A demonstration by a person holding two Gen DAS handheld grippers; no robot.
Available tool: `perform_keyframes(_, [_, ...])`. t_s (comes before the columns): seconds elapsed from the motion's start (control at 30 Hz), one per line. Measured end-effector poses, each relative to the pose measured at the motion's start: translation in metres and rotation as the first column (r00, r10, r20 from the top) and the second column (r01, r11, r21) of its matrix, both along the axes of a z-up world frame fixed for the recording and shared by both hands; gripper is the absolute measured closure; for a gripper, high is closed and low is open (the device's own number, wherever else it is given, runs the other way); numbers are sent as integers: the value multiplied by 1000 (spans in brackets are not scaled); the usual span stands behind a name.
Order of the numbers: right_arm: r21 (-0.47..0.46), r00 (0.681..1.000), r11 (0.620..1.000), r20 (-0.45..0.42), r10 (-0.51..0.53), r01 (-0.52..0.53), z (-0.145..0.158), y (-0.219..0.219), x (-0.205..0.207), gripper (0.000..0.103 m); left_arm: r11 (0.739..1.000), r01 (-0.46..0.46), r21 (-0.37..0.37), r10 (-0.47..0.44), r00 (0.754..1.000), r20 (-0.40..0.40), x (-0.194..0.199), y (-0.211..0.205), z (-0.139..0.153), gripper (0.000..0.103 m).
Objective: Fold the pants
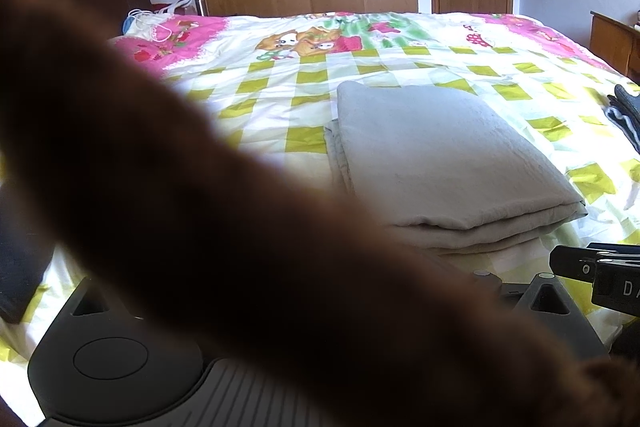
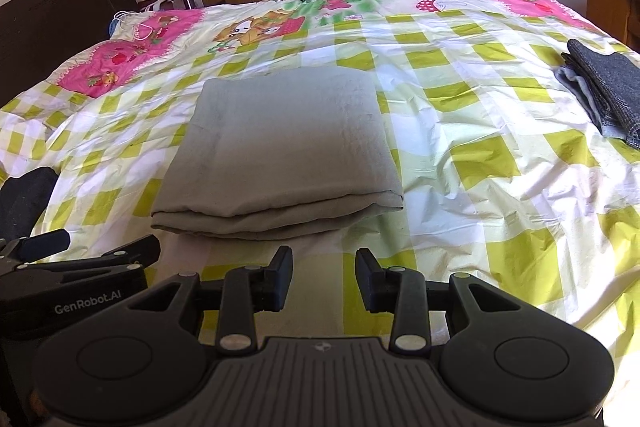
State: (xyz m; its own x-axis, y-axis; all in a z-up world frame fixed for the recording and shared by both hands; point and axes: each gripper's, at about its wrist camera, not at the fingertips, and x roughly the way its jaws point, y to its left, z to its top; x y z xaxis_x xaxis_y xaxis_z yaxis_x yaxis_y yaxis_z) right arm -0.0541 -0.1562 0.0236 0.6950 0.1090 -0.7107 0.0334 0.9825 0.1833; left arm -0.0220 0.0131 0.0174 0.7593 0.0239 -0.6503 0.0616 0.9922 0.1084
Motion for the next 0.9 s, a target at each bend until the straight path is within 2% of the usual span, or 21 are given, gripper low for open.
perform_keyframes(0.4, [-5,1000,1000,-14,-1,1,-3,1,-1,54,1000,24,13,-24,999,-23,3,-8,-6,0])
perform_keyframes(0.63, [6,1000,1000,-30,-7,8,-6,0,-2,54,1000,17,2,-17,998,-65,9,-7,-11,0])
perform_keyframes(0.9, [2,999,1000,-34,-2,2,-7,2,-2,53,999,27,30,-24,996,-84,10,-12,-15,0])
